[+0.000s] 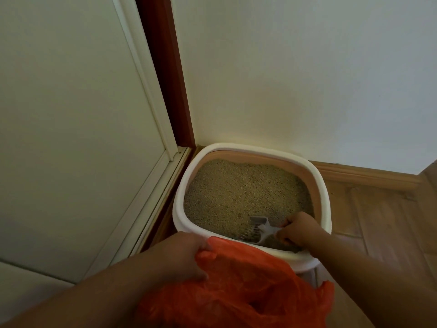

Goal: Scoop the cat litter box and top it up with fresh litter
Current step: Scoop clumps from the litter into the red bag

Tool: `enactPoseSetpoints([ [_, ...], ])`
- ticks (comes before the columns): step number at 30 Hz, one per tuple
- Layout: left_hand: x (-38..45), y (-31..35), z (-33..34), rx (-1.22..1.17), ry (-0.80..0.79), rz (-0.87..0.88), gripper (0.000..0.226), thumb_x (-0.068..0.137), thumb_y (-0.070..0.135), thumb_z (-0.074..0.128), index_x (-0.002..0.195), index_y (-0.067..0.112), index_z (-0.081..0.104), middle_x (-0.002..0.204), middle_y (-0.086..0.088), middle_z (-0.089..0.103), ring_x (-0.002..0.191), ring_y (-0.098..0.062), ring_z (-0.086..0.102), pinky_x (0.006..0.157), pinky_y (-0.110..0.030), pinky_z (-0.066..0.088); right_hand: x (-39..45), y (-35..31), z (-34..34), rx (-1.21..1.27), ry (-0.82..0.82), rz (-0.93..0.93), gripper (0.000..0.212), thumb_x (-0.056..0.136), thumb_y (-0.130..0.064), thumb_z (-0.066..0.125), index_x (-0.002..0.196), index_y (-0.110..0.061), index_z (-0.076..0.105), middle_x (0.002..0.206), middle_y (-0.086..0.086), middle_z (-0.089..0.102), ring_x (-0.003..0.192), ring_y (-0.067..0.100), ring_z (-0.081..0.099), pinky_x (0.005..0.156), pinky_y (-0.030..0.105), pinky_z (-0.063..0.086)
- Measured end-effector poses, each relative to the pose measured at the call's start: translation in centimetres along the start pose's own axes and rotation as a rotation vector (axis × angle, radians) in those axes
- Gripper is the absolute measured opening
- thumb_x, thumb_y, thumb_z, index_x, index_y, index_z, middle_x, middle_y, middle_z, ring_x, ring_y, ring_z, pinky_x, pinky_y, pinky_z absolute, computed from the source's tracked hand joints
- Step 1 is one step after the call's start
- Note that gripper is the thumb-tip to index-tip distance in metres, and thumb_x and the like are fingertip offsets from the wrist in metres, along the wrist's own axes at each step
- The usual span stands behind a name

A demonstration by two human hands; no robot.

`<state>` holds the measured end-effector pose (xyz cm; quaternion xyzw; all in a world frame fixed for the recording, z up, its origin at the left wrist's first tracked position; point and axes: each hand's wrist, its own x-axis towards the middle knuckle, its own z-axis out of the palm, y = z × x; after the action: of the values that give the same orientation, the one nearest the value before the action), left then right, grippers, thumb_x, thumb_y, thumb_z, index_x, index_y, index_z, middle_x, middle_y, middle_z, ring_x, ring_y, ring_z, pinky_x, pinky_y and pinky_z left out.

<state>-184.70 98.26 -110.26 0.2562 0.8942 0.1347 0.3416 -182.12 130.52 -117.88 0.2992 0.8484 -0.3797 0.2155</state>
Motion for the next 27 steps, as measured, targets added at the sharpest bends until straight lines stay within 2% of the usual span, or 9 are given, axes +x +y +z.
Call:
enactPoseSetpoints([
  [4, 0.2, -0.4, -0.1, -0.002, 0.005, 0.01, 0.063, 0.078, 0.039, 0.083, 0.136, 0.039, 0.06, 0.126, 0.019, 0.067, 0.11, 0.006, 0.061, 0.095, -0.014, 0.047, 1.3, -1.4, 2.0, 0.077, 0.007, -0.025, 0.008, 0.082, -0.007, 0.08, 0.087, -0.009, 0.074, 0.074, 0.007, 0.074, 0.057, 0.011, 0.063, 0.049, 0.022, 0.051],
  [6, 0.3, -0.7, -0.2, -0.022, -0.002, 0.004, 0.064, 0.078, 0.04, 0.083, 0.137, 0.039, 0.058, 0.129, 0.019, 0.065, 0.113, 0.005, 0.059, 0.099, -0.017, 0.046, 2.0, -2.2, 3.3, 0.115, 0.003, -0.041, 0.008, 0.083, -0.008, 0.08, 0.087, -0.01, 0.073, 0.074, 0.006, 0.073, 0.056, 0.01, 0.063, 0.047, 0.02, 0.049],
  [9, 0.3, -1.3, -0.3, -0.057, -0.026, -0.006, 0.059, 0.078, 0.039, 0.083, 0.133, 0.039, 0.062, 0.124, 0.02, 0.067, 0.109, 0.006, 0.061, 0.101, -0.021, 0.049, 3.3, -3.8, 5.1, 0.198, -0.021, -0.065, 0.009, 0.085, -0.011, 0.08, 0.09, -0.013, 0.072, 0.081, 0.007, 0.074, 0.064, 0.011, 0.065, 0.054, 0.022, 0.054],
  [12, 0.3, -2.0, -0.4, -0.075, -0.03, -0.022, 0.051, 0.077, 0.038, 0.084, 0.125, 0.036, 0.068, 0.115, 0.019, 0.071, 0.102, 0.004, 0.065, 0.098, -0.027, 0.054, 4.5, -5.4, 6.7, 0.251, -0.032, -0.069, 0.011, 0.085, -0.017, 0.081, 0.092, -0.014, 0.073, 0.085, 0.011, 0.075, 0.063, 0.012, 0.063, 0.052, 0.024, 0.051],
  [15, 0.1, -2.7, -0.4, -0.083, -0.025, -0.039, 0.051, 0.076, 0.038, 0.084, 0.125, 0.037, 0.068, 0.115, 0.019, 0.071, 0.101, 0.005, 0.065, 0.096, -0.027, 0.055, 5.4, -6.6, 8.2, 0.331, -0.035, -0.068, 0.014, 0.085, -0.018, 0.081, 0.095, -0.014, 0.072, 0.082, 0.008, 0.074, 0.06, 0.011, 0.062, 0.05, 0.023, 0.049],
  [17, -0.1, -2.9, -0.5, -0.095, -0.019, -0.045, 0.054, 0.076, 0.039, 0.084, 0.127, 0.041, 0.066, 0.118, 0.021, 0.069, 0.104, 0.006, 0.064, 0.098, -0.025, 0.053, 5.8, -7.3, 9.0, 0.405, -0.042, -0.071, 0.016, 0.083, -0.016, 0.082, 0.096, -0.014, 0.073, 0.08, 0.008, 0.075, 0.059, 0.012, 0.063, 0.051, 0.025, 0.051],
  [21, -0.5, -2.6, -0.8, -0.08, -0.017, -0.036, 0.059, 0.08, 0.039, 0.082, 0.134, 0.044, 0.06, 0.126, 0.021, 0.066, 0.11, 0.006, 0.061, 0.1, -0.02, 0.049, 6.4, -9.1, 10.0, 0.576, -0.083, -0.061, 0.023, 0.079, -0.007, 0.084, 0.098, -0.01, 0.074, 0.084, 0.014, 0.076, 0.067, 0.018, 0.066, 0.069, 0.034, 0.057],
  [27, -0.9, -1.8, -0.9, -0.106, -0.005, -0.02, 0.058, 0.079, 0.037, 0.082, 0.133, 0.043, 0.061, 0.123, 0.022, 0.067, 0.109, 0.008, 0.061, 0.099, -0.02, 0.05, 5.7, -8.3, 9.0, 0.735, -0.125, -0.073, 0.024, 0.08, 0.002, 0.08, 0.103, -0.002, 0.074, 0.082, 0.014, 0.072, 0.067, 0.018, 0.065, 0.065, 0.029, 0.056],
])
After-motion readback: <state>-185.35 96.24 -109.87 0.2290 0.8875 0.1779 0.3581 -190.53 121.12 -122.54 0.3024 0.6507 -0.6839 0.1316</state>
